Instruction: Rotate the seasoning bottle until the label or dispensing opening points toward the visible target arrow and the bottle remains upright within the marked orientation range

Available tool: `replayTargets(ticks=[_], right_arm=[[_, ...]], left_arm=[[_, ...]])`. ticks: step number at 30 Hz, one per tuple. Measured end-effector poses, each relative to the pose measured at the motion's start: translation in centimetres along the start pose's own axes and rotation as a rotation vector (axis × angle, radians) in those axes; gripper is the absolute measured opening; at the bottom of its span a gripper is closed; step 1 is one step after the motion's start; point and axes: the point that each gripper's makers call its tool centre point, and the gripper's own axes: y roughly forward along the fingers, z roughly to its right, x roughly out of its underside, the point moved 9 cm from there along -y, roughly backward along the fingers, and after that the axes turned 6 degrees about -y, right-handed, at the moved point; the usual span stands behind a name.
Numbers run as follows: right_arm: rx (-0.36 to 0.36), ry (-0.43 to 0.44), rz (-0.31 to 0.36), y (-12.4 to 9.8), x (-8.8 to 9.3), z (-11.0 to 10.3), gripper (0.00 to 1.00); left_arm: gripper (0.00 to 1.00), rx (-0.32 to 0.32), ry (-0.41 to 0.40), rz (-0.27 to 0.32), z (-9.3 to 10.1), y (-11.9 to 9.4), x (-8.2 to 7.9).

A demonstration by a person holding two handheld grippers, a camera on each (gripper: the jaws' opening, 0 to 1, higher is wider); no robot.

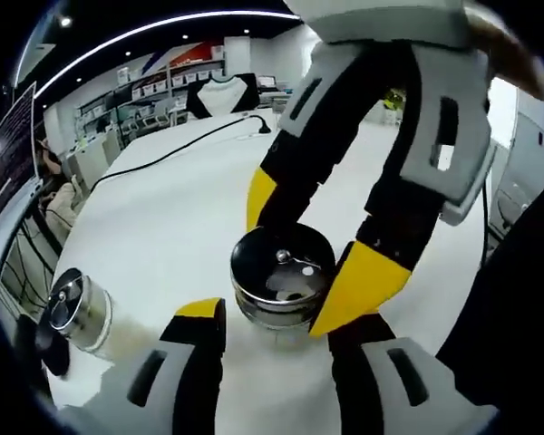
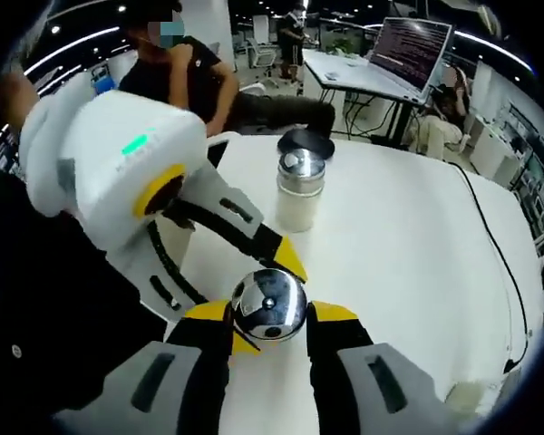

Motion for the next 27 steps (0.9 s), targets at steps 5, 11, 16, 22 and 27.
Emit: replayTargets(ticks=[5, 11, 16, 22, 27], right_arm=[[-0.061, -0.110, -0.022, 0.00, -0.12, 0.42, 0.30], [-0.105, -0.166, -0.039, 0.19, -0.37, 0.59, 0.30], [-0.117, -0.154, -0.037, 0.28, -0.35, 0.68, 0.30], [-0.096, -0.104, -0.025, 0.26, -0.13, 0.60, 0.30], [-0.048, 0.039, -0.021, 0.03, 0.35, 0.18, 0.30]], left_arm=[[0.50, 0.061, 0.005, -0.008, -0.19, 0.27, -0.06], [0.49, 0.127, 0.025, -0.008, -0.17, 0.71, -0.12], [0.42, 0.108, 0.073, -0.024, -0.27, 0.92, -0.07], [0.37, 0.102, 0.015, 0.013, 0.08, 0.79, 0.40], [0.37, 0.055, -0.057, 0.050, 0.49, 0.65, 0.72]])
